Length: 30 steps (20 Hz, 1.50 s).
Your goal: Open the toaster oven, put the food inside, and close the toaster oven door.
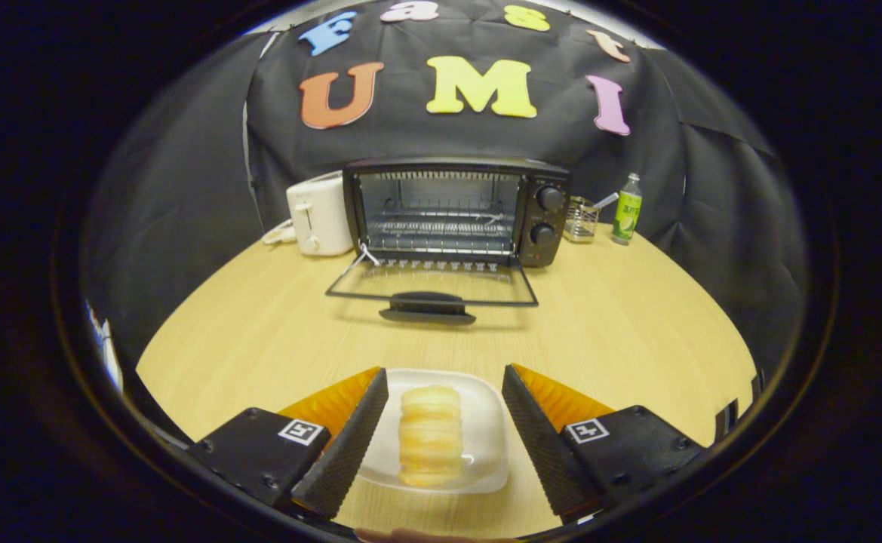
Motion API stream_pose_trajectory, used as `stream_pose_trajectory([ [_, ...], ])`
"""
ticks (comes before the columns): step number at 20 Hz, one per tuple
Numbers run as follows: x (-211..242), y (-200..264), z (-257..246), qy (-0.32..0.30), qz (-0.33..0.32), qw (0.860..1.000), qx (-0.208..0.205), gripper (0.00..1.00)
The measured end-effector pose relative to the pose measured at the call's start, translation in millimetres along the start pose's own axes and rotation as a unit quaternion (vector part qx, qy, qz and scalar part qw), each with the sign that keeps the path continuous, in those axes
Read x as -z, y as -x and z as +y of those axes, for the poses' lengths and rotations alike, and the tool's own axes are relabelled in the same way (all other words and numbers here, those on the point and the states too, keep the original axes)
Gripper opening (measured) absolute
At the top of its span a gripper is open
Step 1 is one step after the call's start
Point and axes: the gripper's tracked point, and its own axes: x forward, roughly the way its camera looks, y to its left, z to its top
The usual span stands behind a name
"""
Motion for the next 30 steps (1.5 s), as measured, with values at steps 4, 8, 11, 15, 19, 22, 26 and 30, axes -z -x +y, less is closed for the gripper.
stream_pose_trajectory([
  [4, 14.8, 0.2, -0.8, -0.013, 0.025, 1.000, -0.012, 1.00],
  [8, 31.1, -5.0, 10.1, -0.032, 0.052, 0.997, -0.040, 1.00],
  [11, 47.5, -11.4, 15.6, -0.027, 0.074, 0.996, -0.043, 0.98],
  [15, 52.1, -19.6, 6.5, 0.004, 0.063, 0.998, -0.007, 0.94],
  [19, 52.9, -20.0, 6.1, -0.022, 0.066, 0.998, -0.006, 0.73],
  [22, 51.8, -19.4, 5.2, -0.026, 0.064, 0.998, -0.008, 0.69],
  [26, 46.7, -18.2, 9.0, -0.042, 0.060, 0.997, -0.030, 0.69],
  [30, 29.6, -14.1, 8.4, -0.055, 0.040, 0.996, -0.052, 0.68],
])
